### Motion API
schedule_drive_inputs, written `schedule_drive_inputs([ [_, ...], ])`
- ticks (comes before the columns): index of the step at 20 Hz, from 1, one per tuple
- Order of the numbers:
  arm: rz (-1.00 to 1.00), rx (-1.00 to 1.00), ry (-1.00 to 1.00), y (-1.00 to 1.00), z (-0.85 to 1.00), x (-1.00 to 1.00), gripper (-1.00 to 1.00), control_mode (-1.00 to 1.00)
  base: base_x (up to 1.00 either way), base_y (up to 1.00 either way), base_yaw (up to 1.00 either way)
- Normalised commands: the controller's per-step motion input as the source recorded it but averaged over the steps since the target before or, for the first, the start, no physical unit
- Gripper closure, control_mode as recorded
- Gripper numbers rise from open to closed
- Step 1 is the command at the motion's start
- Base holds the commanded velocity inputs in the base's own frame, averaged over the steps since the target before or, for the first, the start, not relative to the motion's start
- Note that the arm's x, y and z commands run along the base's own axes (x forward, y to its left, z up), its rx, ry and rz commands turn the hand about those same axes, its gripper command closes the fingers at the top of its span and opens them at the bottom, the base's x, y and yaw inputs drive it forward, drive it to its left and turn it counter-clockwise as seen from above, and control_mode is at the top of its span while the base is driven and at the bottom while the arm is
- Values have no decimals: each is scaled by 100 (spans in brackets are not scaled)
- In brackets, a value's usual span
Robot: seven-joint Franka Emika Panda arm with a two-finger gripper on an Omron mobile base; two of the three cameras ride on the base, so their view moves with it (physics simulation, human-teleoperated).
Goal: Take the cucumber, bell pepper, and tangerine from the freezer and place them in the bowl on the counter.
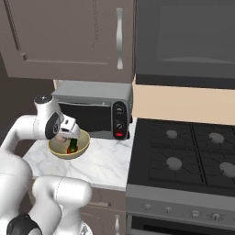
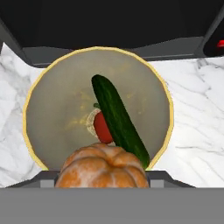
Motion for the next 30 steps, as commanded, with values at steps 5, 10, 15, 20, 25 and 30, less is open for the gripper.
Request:
schedule_drive_inputs([
  [5,0,0,8,25,-43,40,100,-100,0,0,0],
  [10,0,0,12,23,-29,27,100,-100,0,0,0],
  [15,0,0,10,21,-22,17,100,-100,0,0,0],
  [20,0,0,3,14,-29,24,100,-100,0,0,0],
  [25,0,0,1,2,-30,26,100,-100,0,0,0],
  [30,0,0,1,0,-32,23,100,-100,0,0,0],
])
